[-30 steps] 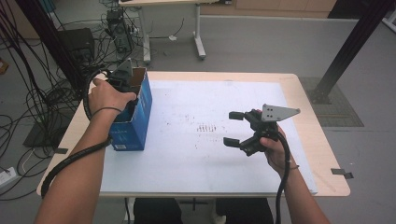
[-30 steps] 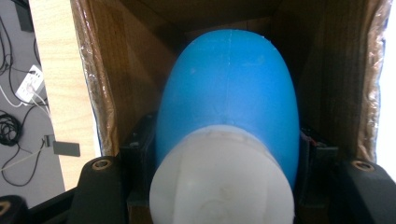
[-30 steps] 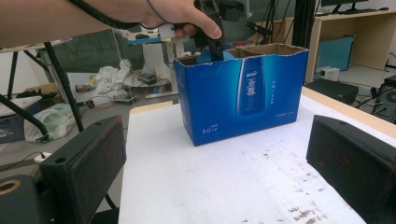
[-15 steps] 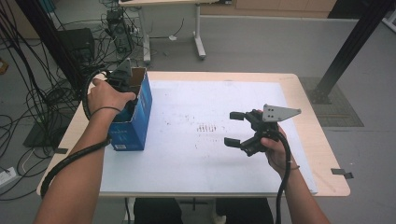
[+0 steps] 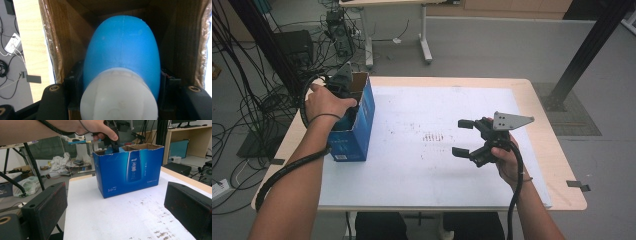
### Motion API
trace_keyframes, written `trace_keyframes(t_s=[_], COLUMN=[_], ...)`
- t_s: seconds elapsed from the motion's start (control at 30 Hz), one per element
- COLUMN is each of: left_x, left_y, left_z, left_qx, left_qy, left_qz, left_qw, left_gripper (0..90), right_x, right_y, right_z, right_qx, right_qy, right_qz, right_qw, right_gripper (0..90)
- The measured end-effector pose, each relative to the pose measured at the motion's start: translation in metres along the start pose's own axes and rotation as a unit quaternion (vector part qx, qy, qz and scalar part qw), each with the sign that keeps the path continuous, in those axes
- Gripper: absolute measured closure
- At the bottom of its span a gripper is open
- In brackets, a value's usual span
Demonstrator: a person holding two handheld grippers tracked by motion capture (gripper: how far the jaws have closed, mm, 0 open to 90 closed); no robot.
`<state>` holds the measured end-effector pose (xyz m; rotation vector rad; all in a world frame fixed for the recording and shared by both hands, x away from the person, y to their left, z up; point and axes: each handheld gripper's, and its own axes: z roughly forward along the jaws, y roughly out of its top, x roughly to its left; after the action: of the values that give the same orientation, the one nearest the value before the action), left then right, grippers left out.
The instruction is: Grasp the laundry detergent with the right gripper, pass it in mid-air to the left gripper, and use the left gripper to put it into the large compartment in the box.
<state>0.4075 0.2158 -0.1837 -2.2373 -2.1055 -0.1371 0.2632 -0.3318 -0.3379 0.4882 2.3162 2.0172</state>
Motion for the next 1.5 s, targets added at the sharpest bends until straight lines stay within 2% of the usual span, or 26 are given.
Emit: trace_keyframes(t_s=[1.5], left_x=[0.0007], left_y=[0.0018], left_z=[0.0003], left_qx=[0.002], left_qy=[-0.001], left_qz=[-0.005], left_qw=[1.0], left_gripper=[37.7], right_x=[-0.0012], right_y=[0.0007], right_z=[0.0008], right_qx=[-0.001], right_qy=[0.0], right_qz=[0.001], right_qw=[1.0], right_gripper=[4.2])
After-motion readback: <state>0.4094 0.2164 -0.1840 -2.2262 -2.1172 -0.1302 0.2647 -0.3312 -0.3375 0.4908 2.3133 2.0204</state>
